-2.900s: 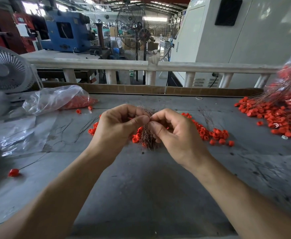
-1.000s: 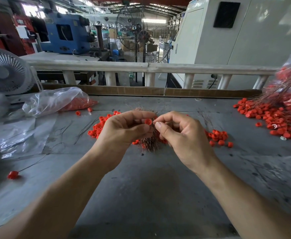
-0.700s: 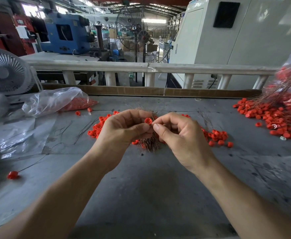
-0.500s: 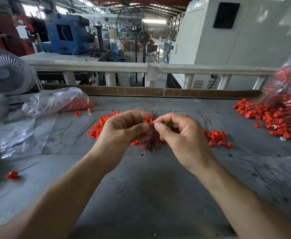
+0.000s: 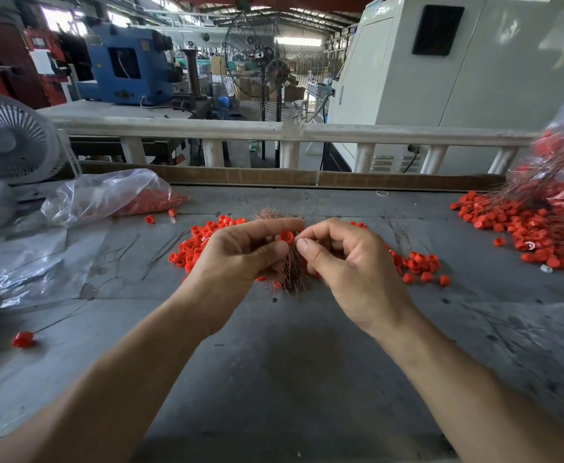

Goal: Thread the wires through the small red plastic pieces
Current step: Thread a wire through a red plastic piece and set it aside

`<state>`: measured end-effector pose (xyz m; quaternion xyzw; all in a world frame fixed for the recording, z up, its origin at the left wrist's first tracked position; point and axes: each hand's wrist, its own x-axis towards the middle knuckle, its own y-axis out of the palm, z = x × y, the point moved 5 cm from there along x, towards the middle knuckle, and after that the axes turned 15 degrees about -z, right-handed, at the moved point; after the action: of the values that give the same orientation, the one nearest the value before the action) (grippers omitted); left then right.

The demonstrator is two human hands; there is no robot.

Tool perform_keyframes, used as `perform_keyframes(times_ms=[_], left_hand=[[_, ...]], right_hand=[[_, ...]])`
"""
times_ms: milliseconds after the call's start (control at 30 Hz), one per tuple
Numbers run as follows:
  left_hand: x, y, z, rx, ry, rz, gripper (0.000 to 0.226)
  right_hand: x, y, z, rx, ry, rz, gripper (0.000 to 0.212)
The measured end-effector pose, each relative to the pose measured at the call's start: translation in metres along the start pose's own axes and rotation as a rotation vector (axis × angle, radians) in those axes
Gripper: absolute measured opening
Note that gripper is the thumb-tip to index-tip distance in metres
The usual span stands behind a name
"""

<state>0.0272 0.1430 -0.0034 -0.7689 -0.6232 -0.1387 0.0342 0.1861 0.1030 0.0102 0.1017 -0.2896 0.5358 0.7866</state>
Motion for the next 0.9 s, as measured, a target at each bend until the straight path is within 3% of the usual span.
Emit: perform_keyframes(times_ms=[400, 600, 900], left_hand=[[0.0008, -0.0017, -0.0008, 0.093, 0.080, 0.014, 0.038], [0.0005, -0.0025, -0.0032, -0.001, 0.046, -0.035, 0.022], [0.0011, -0.0050, -0.0017, -0.067, -0.026, -0.083, 0.022]], right_hand=[[-0.0004, -0.0002, 0.0013, -0.047, 0.009, 0.006, 0.014], [-0.0011, -0.0007, 0.0005, -0.048, 0.028, -0.006, 0.014], [-0.0008, -0.0021, -0.0007, -0.040, 0.059, -0.024, 0.013]])
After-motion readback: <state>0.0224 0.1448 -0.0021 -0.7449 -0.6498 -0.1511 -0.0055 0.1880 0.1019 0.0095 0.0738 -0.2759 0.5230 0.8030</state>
